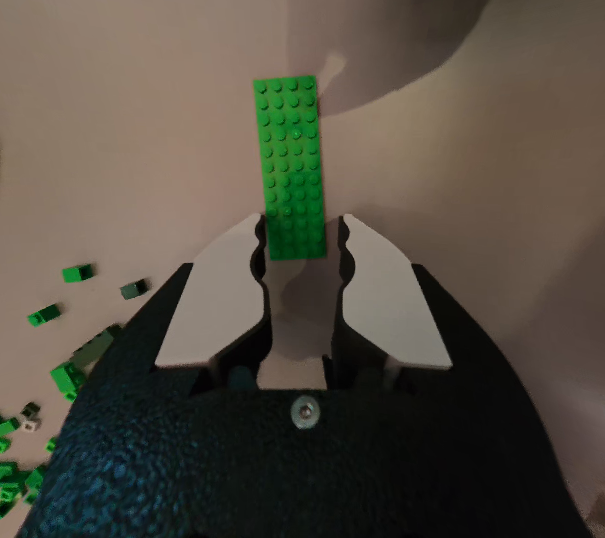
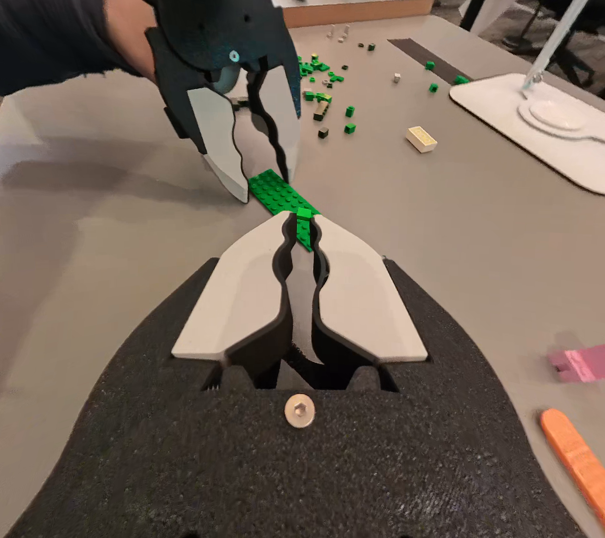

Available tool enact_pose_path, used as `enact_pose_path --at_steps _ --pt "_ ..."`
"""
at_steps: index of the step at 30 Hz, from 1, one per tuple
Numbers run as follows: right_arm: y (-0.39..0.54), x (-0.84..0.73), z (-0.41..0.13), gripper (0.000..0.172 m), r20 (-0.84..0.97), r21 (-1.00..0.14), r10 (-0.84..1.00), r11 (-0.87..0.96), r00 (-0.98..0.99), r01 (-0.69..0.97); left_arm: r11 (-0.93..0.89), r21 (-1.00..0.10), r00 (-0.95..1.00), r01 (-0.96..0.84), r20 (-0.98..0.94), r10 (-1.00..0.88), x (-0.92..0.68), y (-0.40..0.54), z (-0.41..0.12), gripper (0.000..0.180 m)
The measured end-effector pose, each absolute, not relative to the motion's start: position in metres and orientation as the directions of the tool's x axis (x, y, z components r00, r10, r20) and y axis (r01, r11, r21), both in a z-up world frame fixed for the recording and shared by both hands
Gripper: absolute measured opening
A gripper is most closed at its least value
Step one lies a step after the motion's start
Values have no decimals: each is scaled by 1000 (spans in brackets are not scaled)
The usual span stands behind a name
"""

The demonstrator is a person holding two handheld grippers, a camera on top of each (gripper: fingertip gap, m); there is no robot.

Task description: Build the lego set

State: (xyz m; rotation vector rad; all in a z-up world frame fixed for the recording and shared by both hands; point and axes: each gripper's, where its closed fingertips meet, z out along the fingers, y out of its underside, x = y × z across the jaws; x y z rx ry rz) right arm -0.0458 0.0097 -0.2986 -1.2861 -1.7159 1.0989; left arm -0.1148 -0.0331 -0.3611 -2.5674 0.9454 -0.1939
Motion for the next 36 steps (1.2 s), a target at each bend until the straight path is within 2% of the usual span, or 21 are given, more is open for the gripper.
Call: enact_pose_path --at_steps 1,5,11,17,27,36 --pt "11 -48 -301 7 34 -921 974 117 -224 371 -690 -399 755 -604 -8 -656 -115 -33 -361 34" --pt "14 -53 -313 7 12 -908 995 53 -103 416 -707 -400 774 -583 -10 -633 -115 -33 -361 31" --pt "24 -61 -321 7 121 -881 992 86 45 465 -724 -532 850 -440 15 -527 -112 -30 -360 31" --pt "22 -72 -337 7 259 -801 964 180 58 571 -736 -629 883 -250 164 -440 -109 -30 -356 31" --pt "20 -76 -352 7 226 -743 972 132 60 656 -744 -629 880 -227 194 -433 -111 -32 -356 31" --pt "22 -73 -354 7 256 -715 963 129 87 687 -741 -615 890 -271 133 -435 -111 -31 -357 31"
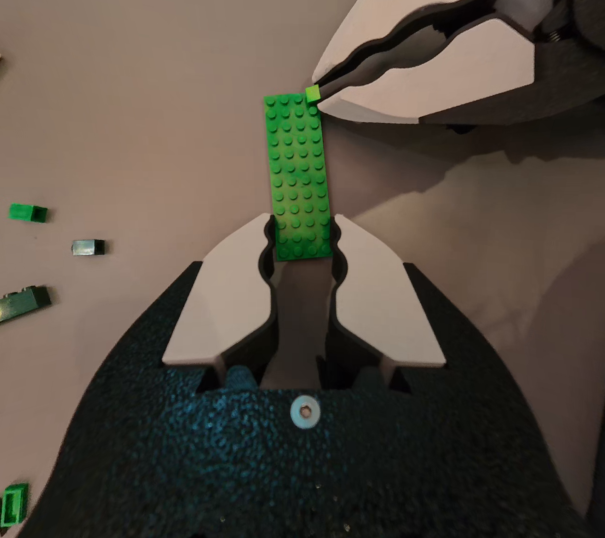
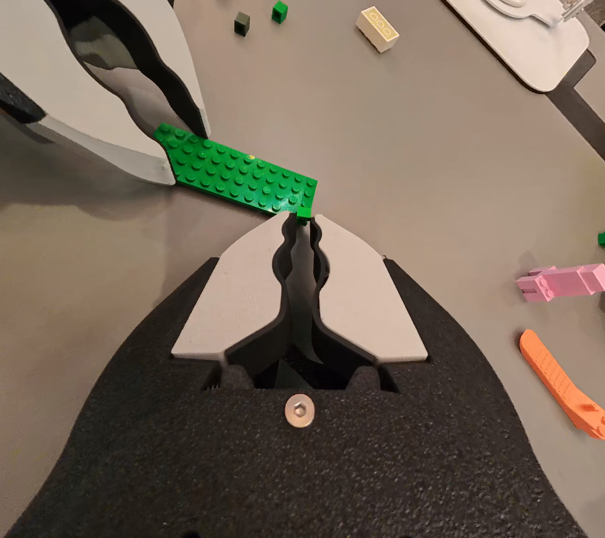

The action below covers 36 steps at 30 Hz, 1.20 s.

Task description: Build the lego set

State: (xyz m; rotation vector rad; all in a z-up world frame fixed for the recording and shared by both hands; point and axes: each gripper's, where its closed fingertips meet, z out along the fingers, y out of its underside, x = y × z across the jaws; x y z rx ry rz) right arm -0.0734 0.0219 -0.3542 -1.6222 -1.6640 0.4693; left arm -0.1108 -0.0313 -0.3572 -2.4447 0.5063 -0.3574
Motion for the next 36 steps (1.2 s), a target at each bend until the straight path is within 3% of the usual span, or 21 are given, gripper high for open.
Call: enact_pose_path --at_steps 25,32,36 --pt "21 -73 -355 10 161 -722 982 47 101 690 -716 -596 874 -365 47 -485 -111 -31 -359 31" --pt "18 -73 -354 13 178 -723 983 95 52 685 -692 -587 848 -420 17 -530 -112 -32 -360 31" --pt "12 -65 -342 16 192 -758 977 208 -94 618 -645 -581 788 -496 11 -616 -111 -35 -360 31"
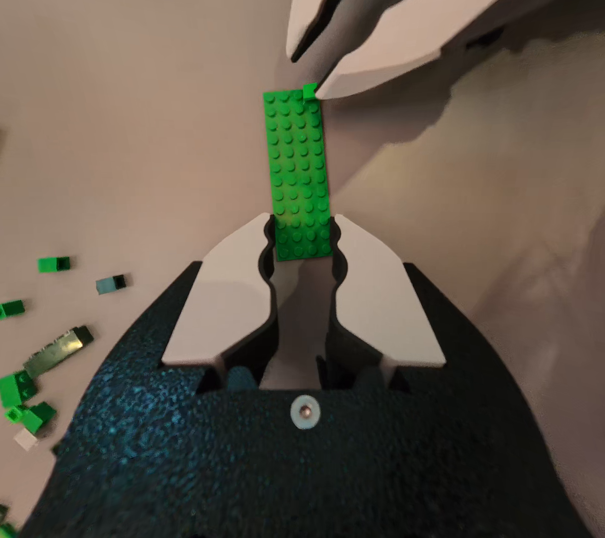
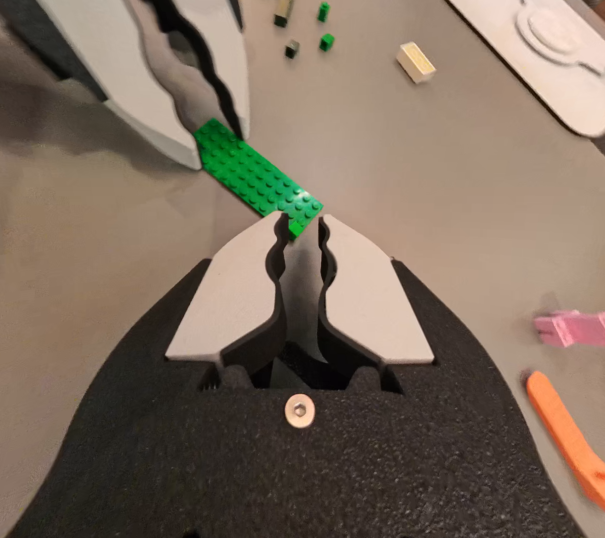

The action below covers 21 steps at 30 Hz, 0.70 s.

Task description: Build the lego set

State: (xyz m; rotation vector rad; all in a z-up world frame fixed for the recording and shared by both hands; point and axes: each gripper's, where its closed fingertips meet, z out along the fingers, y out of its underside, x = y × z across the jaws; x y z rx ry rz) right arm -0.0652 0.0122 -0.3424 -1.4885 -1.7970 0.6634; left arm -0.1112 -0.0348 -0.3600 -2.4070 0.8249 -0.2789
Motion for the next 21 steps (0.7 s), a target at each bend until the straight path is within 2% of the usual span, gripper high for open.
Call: enact_pose_path --at_steps 6,9,18,21 --pt "0 -49 -338 13 175 -808 888 377 -426 453 -563 -556 675 -611 4 -737 -112 -39 -360 31" --pt "-6 -45 -337 7 253 -788 821 482 -512 383 -552 -557 660 -620 10 -751 -112 -39 -360 31" --pt "-11 -50 -350 9 288 -725 783 554 -551 410 -548 -563 657 -619 12 -754 -112 -39 -359 31" --pt "-10 -52 -349 15 311 -706 776 575 -549 413 -553 -567 664 -611 14 -748 -112 -38 -359 31"
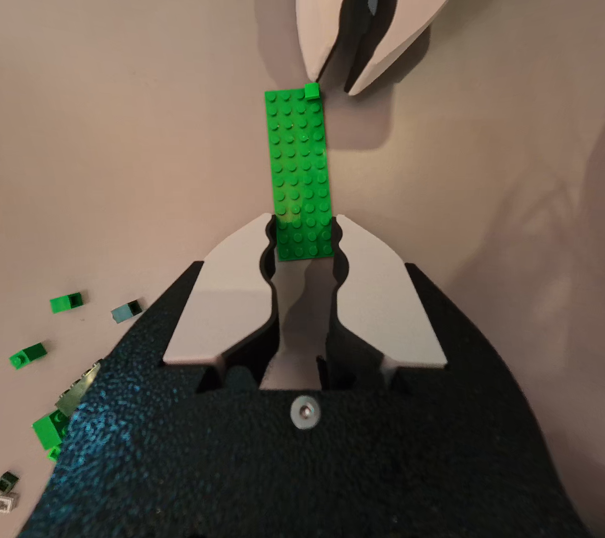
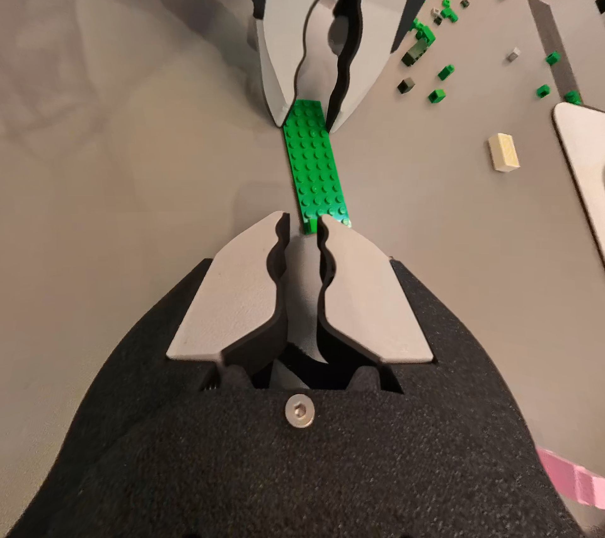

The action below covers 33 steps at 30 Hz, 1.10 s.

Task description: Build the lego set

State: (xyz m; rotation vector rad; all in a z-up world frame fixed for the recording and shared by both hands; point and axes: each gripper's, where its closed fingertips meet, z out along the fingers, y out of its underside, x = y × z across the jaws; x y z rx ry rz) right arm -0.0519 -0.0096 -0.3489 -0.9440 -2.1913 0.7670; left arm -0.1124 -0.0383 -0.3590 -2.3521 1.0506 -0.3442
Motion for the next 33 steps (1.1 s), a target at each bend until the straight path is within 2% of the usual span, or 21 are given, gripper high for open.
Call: enact_pose_path --at_steps 2,4,8,11,16,19,25,27,30,33 --pt "-9 -54 -343 21 371 -703 770 598 -518 385 -569 -583 682 -580 34 -730 -112 -36 -359 31" --pt "-5 -56 -340 26 494 -646 727 674 -476 358 -592 -600 703 -538 69 -708 -111 -35 -358 31" --pt "2 -58 -346 28 735 -436 545 836 -404 333 -626 -617 726 -477 125 -676 -112 -33 -357 31" --pt "7 -61 -352 28 827 -301 421 892 -373 339 -636 -620 731 -459 143 -667 -113 -33 -356 31" --pt "11 -67 -354 24 887 -178 300 924 -352 340 -640 -639 722 -428 184 -667 -109 -33 -352 31" --pt "15 -70 -354 8 915 -105 224 935 -336 339 -638 -647 717 -419 195 -669 -108 -33 -350 31" --pt "14 -72 -350 8 943 -2 109 946 -313 324 -651 -632 717 -421 207 -665 -108 -35 -352 31" --pt "14 -72 -349 8 943 -14 120 947 -312 322 -650 -634 714 -420 212 -668 -107 -36 -352 31" --pt "18 -71 -348 7 924 -92 214 929 -316 359 -631 -672 717 -388 210 -665 -105 -33 -346 31" --pt "16 -70 -347 7 806 -370 501 843 -316 391 -521 -744 723 -418 75 -687 -104 -28 -331 64"
